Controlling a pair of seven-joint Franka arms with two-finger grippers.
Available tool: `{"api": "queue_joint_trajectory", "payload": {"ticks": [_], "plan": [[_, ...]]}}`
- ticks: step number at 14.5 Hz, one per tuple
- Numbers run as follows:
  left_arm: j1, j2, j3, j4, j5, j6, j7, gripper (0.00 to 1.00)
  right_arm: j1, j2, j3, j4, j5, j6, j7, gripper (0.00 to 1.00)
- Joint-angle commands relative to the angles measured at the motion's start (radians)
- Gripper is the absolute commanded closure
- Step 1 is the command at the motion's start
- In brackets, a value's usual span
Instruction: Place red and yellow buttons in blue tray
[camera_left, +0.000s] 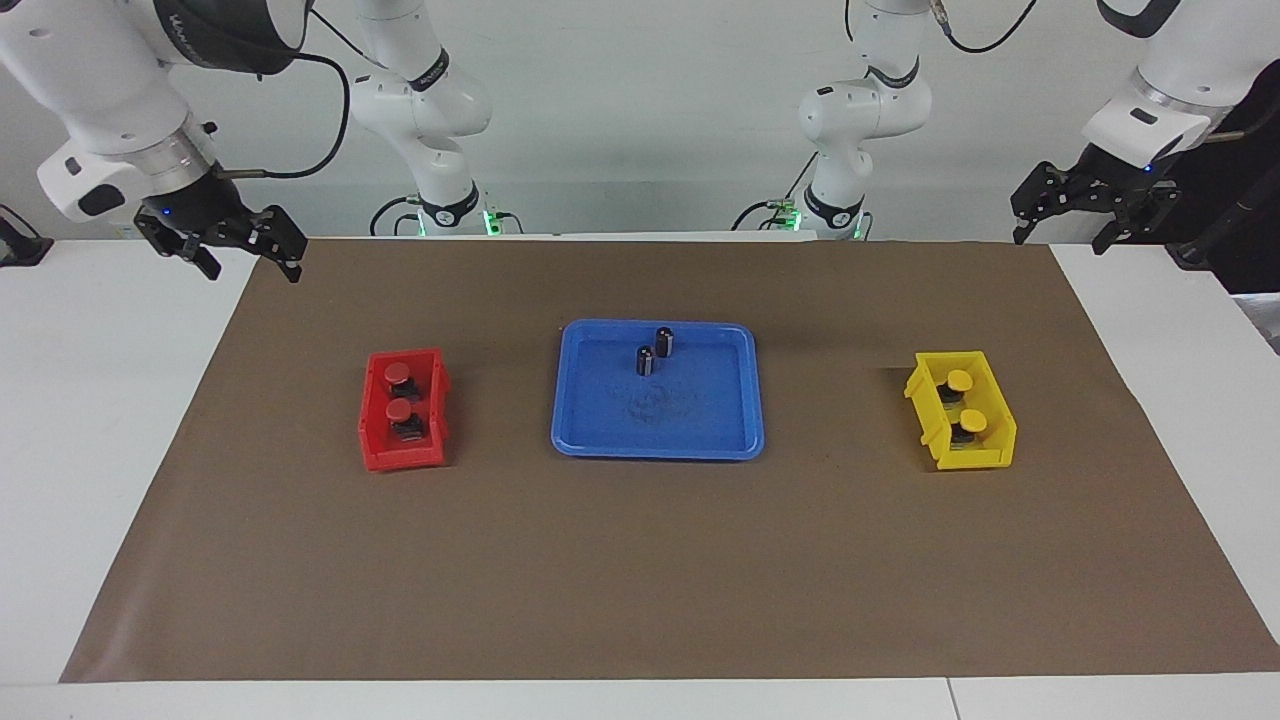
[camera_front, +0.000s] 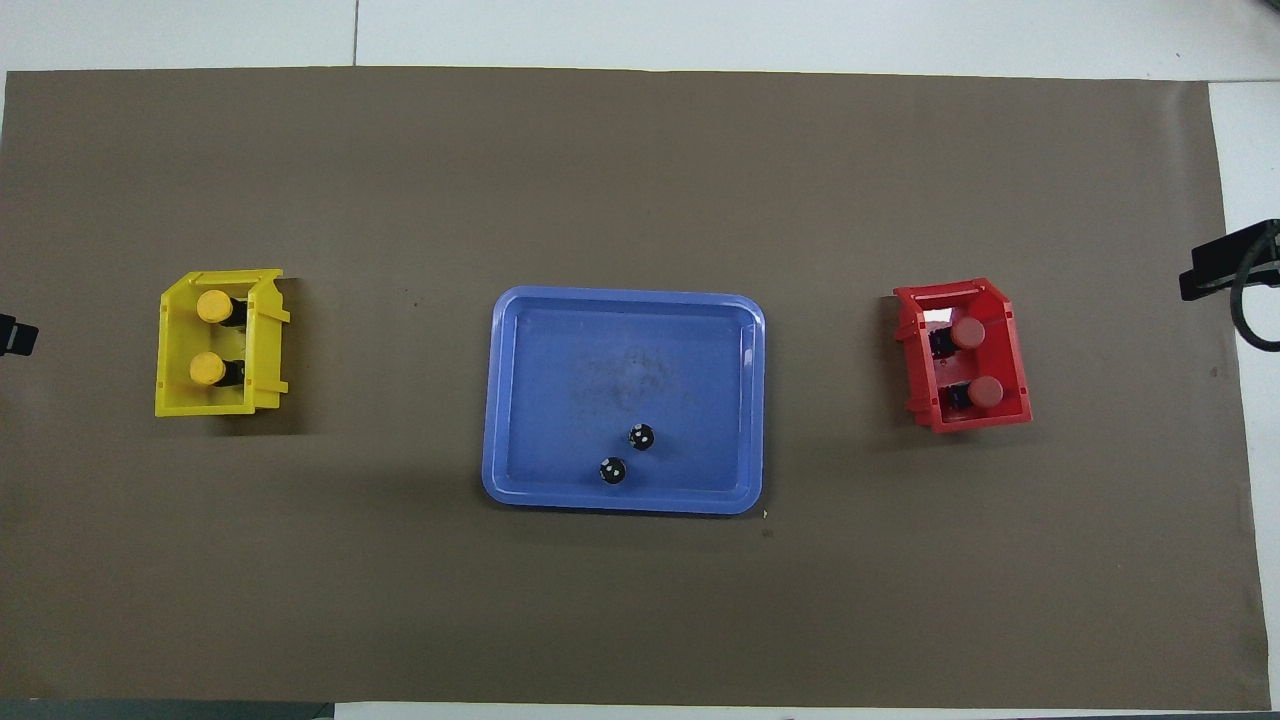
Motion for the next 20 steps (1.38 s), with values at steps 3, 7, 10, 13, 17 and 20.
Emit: {"api": "queue_joint_trajectory", "payload": {"ticks": [3,7,10,13,17,20], "plan": [[-0.004,-0.03,-0.001,-0.034,0.026,0.008,-0.01,0.0,0.051,-0.004,0.008,-0.162,0.031,0.204,-0.011,0.01],[-0.018,-0.03,0.001,-0.034,0.026,0.008,-0.009,0.0,0.088,-0.002,0.013,-0.352,0.047,0.445,-0.011,0.01],[-0.096,-0.03,0.036,-0.035,0.028,0.013,-0.007,0.0,0.101,-0.007,0.013,-0.477,0.047,0.584,-0.011,0.1],[-0.12,-0.032,0.05,-0.037,0.028,0.019,-0.057,0.0,0.116,-0.01,0.013,-0.55,0.047,0.663,-0.013,0.2],[-0.174,-0.033,0.12,-0.035,0.025,0.014,-0.215,0.0,0.11,-0.01,0.013,-0.626,0.048,0.747,-0.017,0.32],[-0.171,-0.035,0.134,-0.034,0.009,0.019,-0.338,0.0,0.102,-0.004,0.013,-0.652,0.05,0.789,-0.019,0.34]]}}
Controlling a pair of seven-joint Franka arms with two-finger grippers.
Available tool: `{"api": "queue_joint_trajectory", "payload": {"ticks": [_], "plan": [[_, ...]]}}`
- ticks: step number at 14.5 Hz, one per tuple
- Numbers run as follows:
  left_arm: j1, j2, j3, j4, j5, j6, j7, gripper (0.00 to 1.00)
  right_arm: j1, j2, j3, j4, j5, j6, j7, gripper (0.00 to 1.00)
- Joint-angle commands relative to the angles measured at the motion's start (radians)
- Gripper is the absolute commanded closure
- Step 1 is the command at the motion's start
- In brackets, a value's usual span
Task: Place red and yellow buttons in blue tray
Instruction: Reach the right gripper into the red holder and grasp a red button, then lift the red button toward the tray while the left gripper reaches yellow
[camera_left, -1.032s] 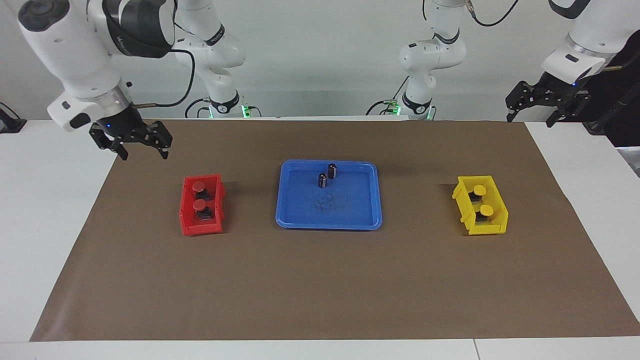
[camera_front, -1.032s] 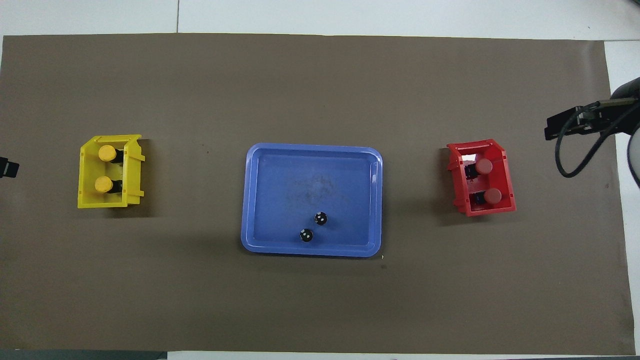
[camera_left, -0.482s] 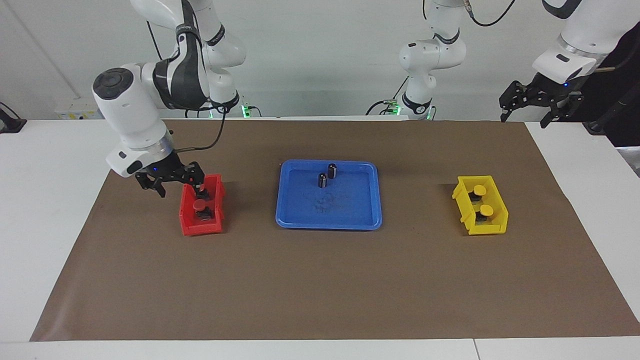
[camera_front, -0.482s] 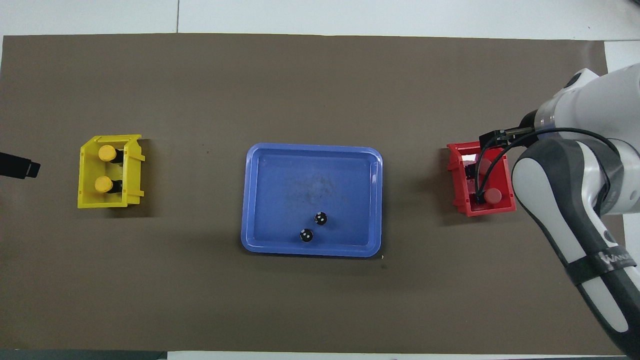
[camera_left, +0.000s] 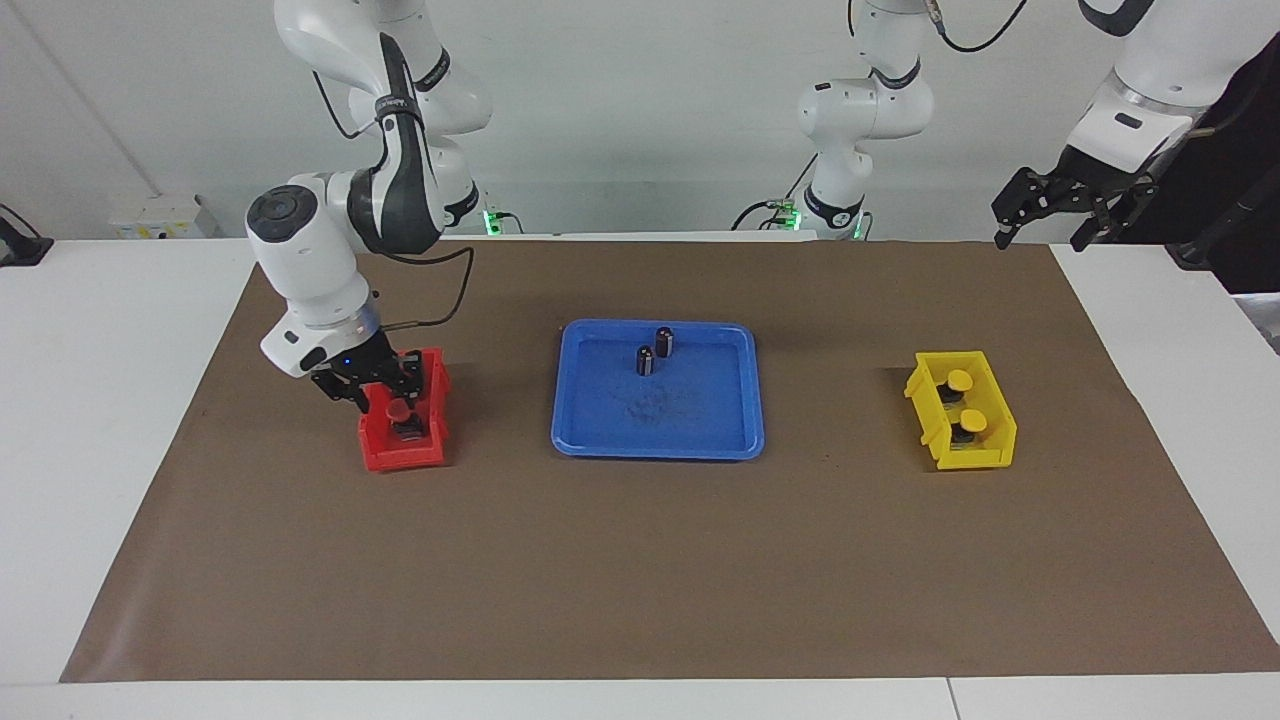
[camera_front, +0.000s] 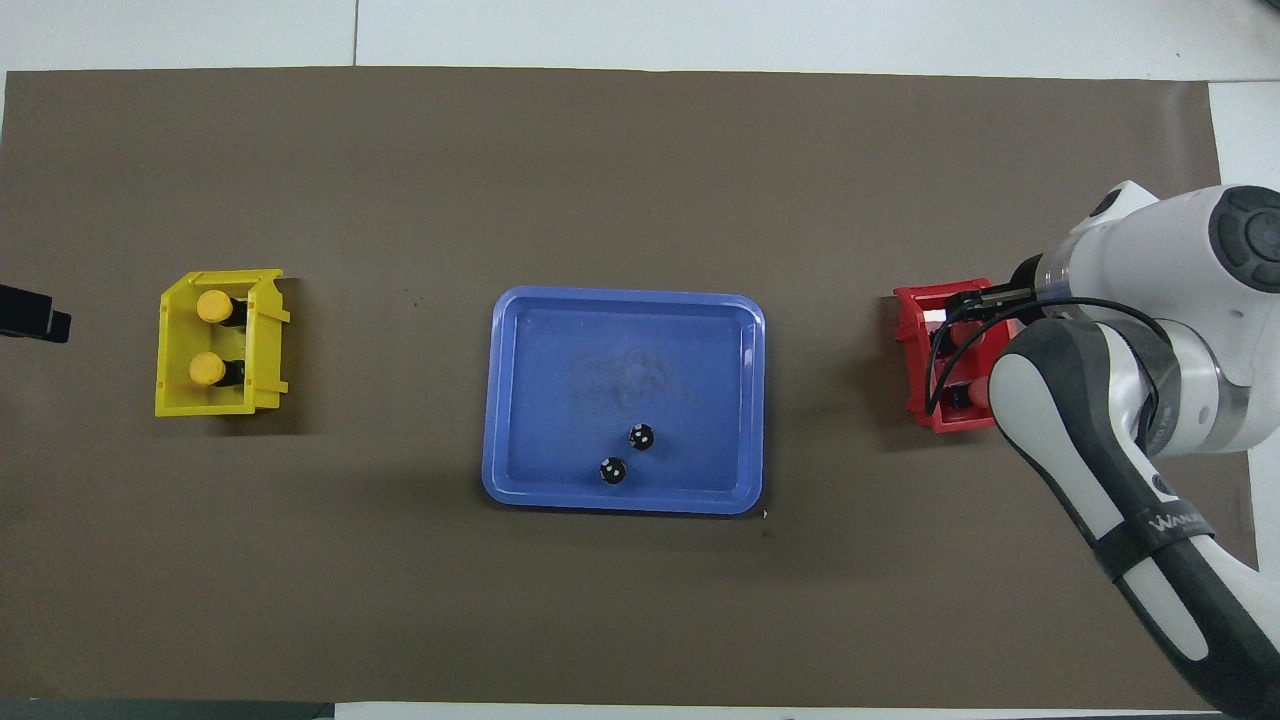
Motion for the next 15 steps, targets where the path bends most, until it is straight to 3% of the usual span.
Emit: {"api": "queue_joint_trajectory", "payload": {"ticks": [1,9,15], "plan": [[-0.024,-0.032,0.045,-0.032,0.0,0.02,-0.094,0.0,-0.004,-0.028,0.001,-0.062,0.02,0.055,-0.019,0.34],[0.008,-0.041,0.053,-0.063,0.001,0.062,-0.028,0.0,-0.004,-0.023,0.001,-0.116,0.021,0.116,-0.02,0.34],[-0.003,-0.044,0.048,-0.075,0.015,0.083,-0.026,0.0,-0.012,-0.017,0.001,-0.142,0.021,0.142,-0.034,0.42]]}}
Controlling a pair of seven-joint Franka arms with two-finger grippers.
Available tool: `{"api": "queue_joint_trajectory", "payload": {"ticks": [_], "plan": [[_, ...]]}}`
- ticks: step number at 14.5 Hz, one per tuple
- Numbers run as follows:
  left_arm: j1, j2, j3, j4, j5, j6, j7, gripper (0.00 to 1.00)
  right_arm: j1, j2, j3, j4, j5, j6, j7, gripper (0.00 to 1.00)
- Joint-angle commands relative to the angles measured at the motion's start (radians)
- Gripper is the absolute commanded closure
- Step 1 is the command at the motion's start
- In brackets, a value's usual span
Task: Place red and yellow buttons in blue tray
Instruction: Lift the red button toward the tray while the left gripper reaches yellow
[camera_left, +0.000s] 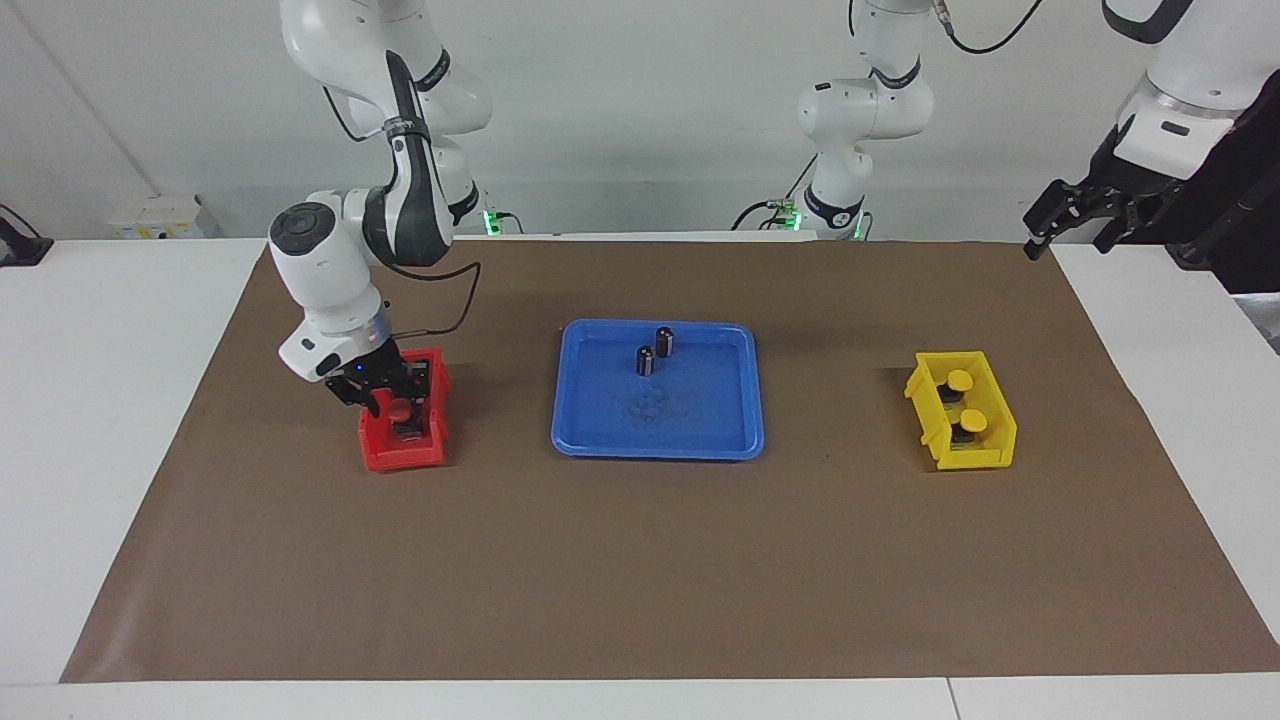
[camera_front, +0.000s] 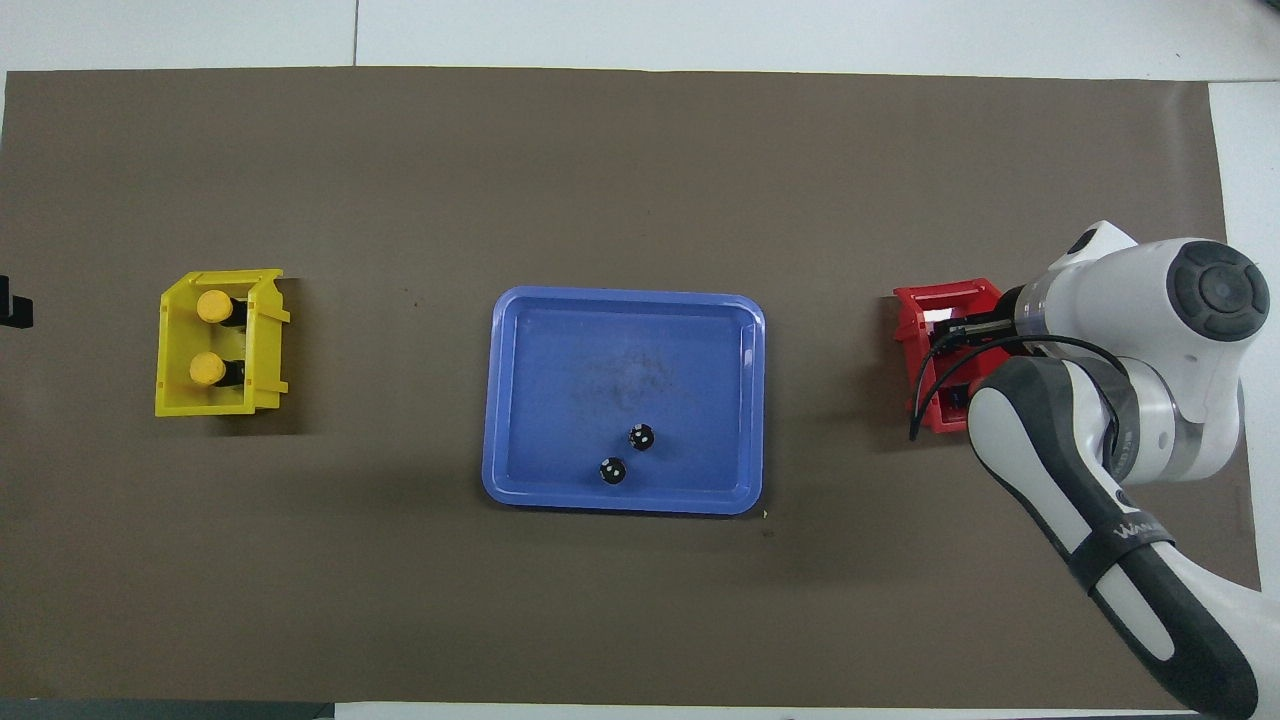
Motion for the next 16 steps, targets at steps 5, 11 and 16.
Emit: {"api": "queue_joint_trajectory", "payload": {"ticks": [5,11,16], "plan": [[-0.005,-0.053,-0.001,-0.067,0.031,0.011,0.055,0.0,-0.011,0.008,0.004,0.059,0.019,-0.058,-0.047,0.77],[-0.02,-0.056,-0.036,-0.065,0.17,-0.02,0.052,0.0,0.061,0.12,0.018,0.527,0.017,-0.51,0.036,0.77],[-0.022,-0.061,-0.039,-0.083,0.158,-0.006,0.043,0.0,0.334,0.189,0.023,0.552,0.017,-0.36,0.453,0.77]]}}
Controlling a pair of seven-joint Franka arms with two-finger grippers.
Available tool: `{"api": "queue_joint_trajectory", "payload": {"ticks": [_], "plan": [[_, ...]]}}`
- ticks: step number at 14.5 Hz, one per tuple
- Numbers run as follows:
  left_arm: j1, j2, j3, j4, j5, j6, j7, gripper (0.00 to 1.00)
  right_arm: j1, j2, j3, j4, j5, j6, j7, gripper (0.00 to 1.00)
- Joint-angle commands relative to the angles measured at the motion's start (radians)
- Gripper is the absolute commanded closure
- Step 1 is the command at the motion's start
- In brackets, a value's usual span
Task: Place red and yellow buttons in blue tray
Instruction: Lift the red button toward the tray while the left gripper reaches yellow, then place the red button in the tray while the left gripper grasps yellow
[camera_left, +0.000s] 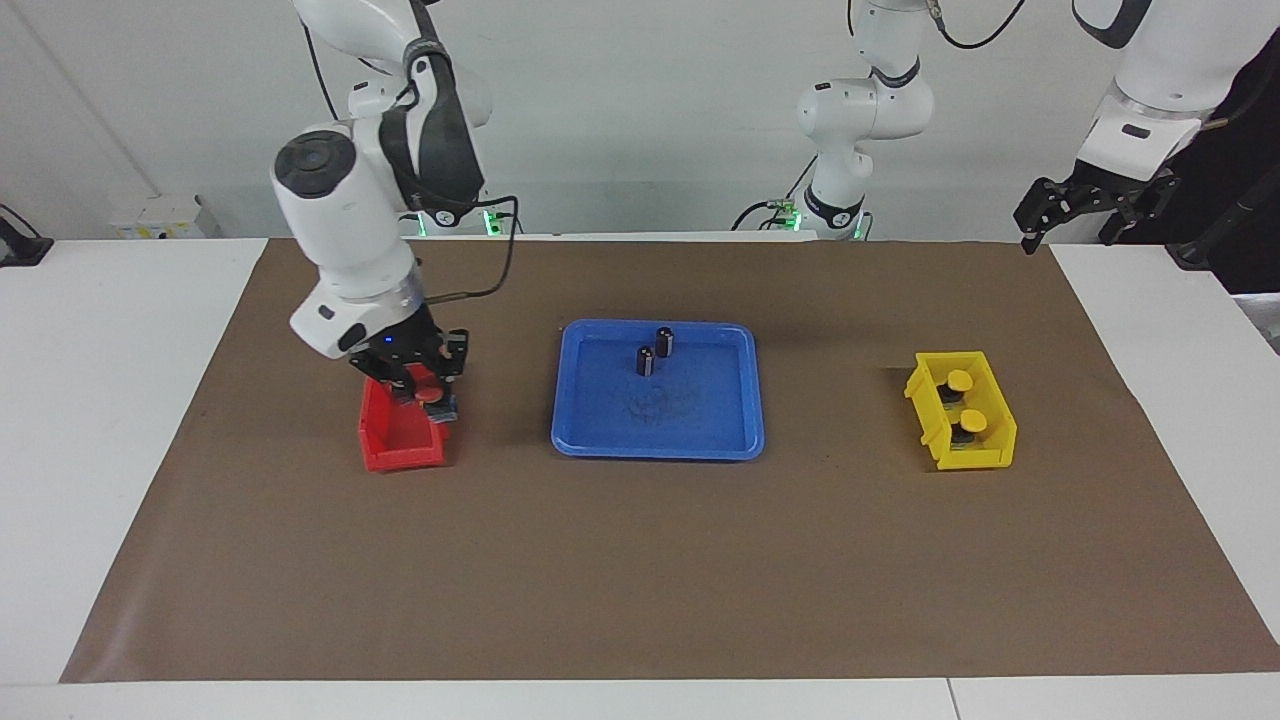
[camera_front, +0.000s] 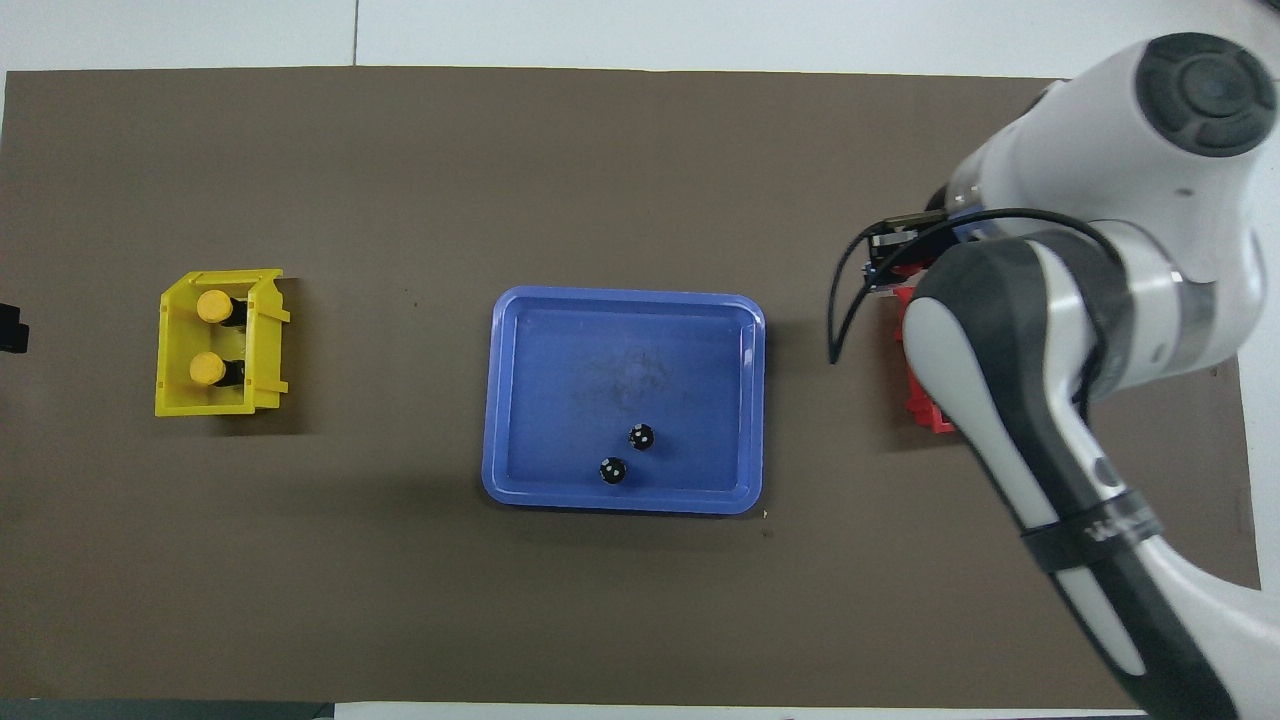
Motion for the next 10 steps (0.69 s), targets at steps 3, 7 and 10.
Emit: {"api": "queue_joint_trajectory", "payload": {"ticks": [3,7,10], "plan": [[-0.012,-0.059,0.003,-0.191,-0.009,0.168,0.022,0.0,0.232,0.12,-0.003,0.03,-0.007,0.119,0.337,0.77],[-0.003,-0.003,0.004,-0.311,-0.094,0.352,0.022,0.14,0.307,0.159,-0.003,0.01,-0.008,0.171,0.437,0.77],[0.002,0.063,0.004,-0.328,-0.116,0.44,0.023,0.25,0.323,0.192,-0.003,0.004,-0.019,0.211,0.46,0.76]]}}
